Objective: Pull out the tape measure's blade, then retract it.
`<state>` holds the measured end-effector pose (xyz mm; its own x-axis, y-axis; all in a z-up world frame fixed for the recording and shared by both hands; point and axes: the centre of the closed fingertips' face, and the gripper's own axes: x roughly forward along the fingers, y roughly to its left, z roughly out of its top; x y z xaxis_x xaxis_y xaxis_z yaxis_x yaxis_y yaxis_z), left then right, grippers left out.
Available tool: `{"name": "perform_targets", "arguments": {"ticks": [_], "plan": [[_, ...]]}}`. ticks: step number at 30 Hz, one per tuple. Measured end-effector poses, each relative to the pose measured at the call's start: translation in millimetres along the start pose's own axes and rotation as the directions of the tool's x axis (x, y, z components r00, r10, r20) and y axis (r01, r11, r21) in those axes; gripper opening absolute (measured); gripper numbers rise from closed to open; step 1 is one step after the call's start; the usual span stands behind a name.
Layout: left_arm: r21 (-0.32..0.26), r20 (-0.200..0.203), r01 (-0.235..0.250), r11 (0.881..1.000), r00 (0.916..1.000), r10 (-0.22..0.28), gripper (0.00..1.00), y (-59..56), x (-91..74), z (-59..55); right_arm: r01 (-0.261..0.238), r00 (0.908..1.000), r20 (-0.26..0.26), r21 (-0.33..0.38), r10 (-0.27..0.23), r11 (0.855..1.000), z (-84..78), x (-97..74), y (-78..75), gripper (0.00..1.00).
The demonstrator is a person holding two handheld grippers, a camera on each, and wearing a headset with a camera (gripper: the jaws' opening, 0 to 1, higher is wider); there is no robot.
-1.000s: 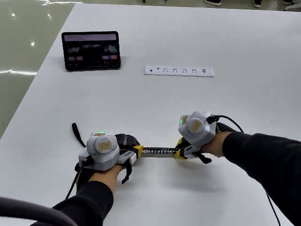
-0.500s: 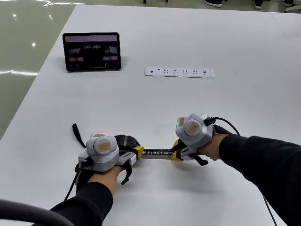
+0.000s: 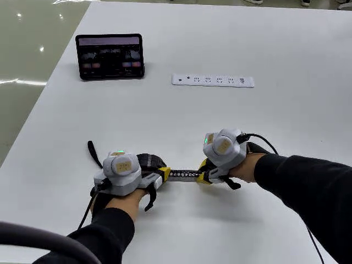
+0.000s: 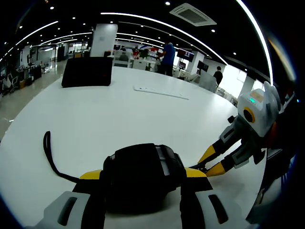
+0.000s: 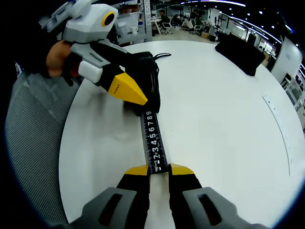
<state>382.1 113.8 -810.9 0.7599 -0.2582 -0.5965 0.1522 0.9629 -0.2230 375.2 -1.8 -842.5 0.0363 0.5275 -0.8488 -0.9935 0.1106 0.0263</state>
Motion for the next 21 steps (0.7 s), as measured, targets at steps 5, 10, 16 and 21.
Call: {"name": "perform_targets", "arguments": {"ticks": [5,10,16,21], "plan": [[-0.002,-0.002,0.002,1.0,1.0,-0.002,0.59,0.7,0.0,-0.5,-0.004,1.0,0.007,-0.009,0.004,1.0,5.5,3.1,1.2,0.1],[-0.001,0.0,0.001,1.0,1.0,-0.001,0.59,0.8,-0.4,-0.9,-0.011,0.9998,0.016,-0.042,0.012,0.999,10.0,4.2,1.3,0.1],[-0.008,-0.002,0.004,1.0,1.0,-0.004,0.59,1.0,-0.7,-1.1,-0.008,0.9994,0.035,-0.035,0.009,0.999,18.1,10.5,2.0,0.09],[-0.008,-0.003,0.004,1.0,1.0,-0.004,0.59,0.8,-0.6,-0.9,-0.014,0.9991,0.038,-0.038,0.016,0.999,22.1,12.4,3.0,0.09]]}}
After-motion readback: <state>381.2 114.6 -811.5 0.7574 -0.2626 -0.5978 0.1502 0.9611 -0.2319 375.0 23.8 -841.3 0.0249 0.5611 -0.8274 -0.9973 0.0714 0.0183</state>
